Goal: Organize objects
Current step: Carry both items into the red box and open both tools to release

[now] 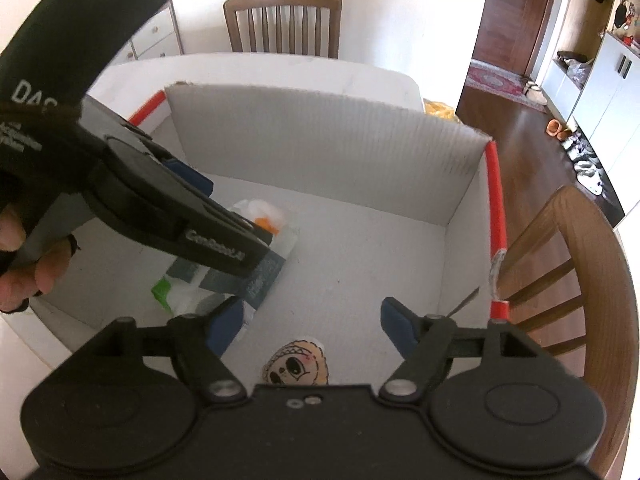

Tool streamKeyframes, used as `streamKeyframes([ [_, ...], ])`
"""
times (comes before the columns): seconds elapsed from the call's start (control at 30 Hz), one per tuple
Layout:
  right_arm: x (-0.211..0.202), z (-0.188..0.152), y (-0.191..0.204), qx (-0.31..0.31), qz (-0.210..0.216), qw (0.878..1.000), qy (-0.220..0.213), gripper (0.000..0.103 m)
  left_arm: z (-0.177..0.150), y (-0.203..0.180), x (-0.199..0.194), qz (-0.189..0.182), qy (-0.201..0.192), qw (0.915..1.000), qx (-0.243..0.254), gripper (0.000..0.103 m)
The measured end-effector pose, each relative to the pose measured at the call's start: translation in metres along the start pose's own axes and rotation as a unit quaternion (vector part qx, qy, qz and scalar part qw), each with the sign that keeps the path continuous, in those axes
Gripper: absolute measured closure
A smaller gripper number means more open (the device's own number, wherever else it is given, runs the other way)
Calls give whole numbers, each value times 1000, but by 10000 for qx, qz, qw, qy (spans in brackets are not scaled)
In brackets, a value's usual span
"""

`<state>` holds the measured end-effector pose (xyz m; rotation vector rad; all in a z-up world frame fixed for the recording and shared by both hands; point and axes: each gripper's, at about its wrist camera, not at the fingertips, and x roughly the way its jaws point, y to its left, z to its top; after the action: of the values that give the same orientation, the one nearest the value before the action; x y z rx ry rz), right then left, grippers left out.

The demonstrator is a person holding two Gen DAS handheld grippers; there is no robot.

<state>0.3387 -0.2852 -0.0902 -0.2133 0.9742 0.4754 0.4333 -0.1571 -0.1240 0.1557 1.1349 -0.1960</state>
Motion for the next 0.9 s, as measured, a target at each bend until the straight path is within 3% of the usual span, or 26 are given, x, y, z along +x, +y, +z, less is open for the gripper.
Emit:
streamKeyframes([
  [0.43,-41,-2,4,96,109,9991,-408,27,-25,7,-69,-237,-674,9972,-203,40],
  [0.9,-82,-6,50,128,277,9962,-821,26,-68,41,-127,-395,-1281,9905,-301,40],
])
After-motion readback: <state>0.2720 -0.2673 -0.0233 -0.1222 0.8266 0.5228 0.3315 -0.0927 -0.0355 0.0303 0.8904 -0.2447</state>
